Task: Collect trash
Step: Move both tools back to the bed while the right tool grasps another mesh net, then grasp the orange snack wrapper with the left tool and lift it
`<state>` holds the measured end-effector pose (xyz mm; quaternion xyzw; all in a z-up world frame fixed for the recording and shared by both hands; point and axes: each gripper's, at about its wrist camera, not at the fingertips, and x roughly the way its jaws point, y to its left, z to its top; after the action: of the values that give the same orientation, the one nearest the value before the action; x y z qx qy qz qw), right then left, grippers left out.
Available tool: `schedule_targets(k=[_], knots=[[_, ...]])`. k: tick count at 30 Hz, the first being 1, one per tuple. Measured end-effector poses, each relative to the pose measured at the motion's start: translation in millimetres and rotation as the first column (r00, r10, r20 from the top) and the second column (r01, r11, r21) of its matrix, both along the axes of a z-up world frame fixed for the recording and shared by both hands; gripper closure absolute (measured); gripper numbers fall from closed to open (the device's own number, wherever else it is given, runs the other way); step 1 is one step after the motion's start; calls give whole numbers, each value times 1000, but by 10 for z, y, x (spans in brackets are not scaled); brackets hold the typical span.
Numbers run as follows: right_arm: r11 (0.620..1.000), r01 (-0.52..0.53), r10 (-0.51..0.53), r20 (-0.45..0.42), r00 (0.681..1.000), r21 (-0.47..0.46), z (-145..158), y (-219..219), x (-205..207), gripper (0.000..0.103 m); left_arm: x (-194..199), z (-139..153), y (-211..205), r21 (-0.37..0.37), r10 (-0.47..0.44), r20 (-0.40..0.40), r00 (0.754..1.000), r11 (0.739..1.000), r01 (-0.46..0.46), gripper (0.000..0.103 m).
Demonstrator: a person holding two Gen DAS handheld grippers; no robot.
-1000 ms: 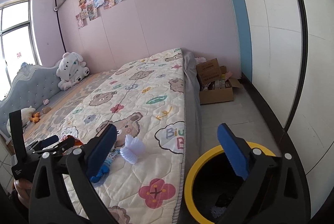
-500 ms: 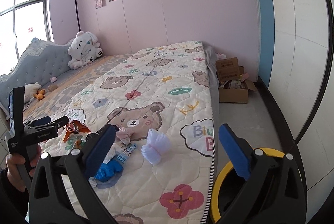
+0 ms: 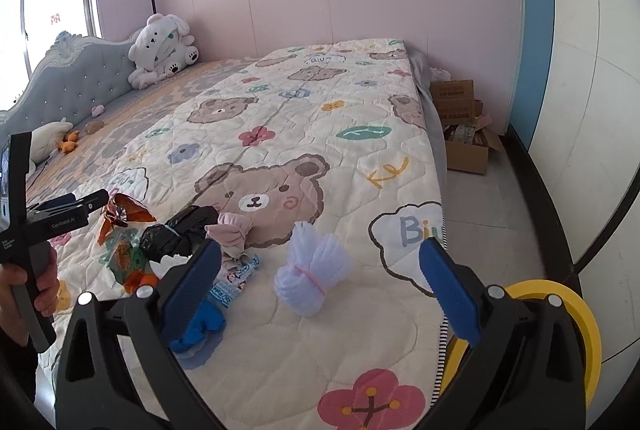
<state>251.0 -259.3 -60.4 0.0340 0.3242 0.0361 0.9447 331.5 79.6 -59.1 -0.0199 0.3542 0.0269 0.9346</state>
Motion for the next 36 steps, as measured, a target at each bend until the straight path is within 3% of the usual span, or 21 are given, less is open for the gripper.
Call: schedule_targets(k=[11,21,23,27,29,36], knots=[[999,1,-5,-90,996,-44,-495,150,608,8,339,-288,141,13,32,-56,998,999,-32,8],[998,0,-9,-133,991,-68,-783,185,840,8,475,-495,266,14,54,-59,997,999,-53,10],[998,-1,-9,-143,990,-70,-831,186,866,8,487,-514,267,24,54,-50,997,998,-53,15],[997,-5,-7,-154,988,-81,-901,211,902,10,536,-577,250,22,39,-66,997,999,-38,37],[996,-4,-10,-170,985,-87,-938,215,924,23,553,-597,237,36,43,-61,997,999,-40,42],[997,-29,11,-227,974,-75,-1068,240,963,36,547,-610,210,77,41,-30,999,996,-38,53]])
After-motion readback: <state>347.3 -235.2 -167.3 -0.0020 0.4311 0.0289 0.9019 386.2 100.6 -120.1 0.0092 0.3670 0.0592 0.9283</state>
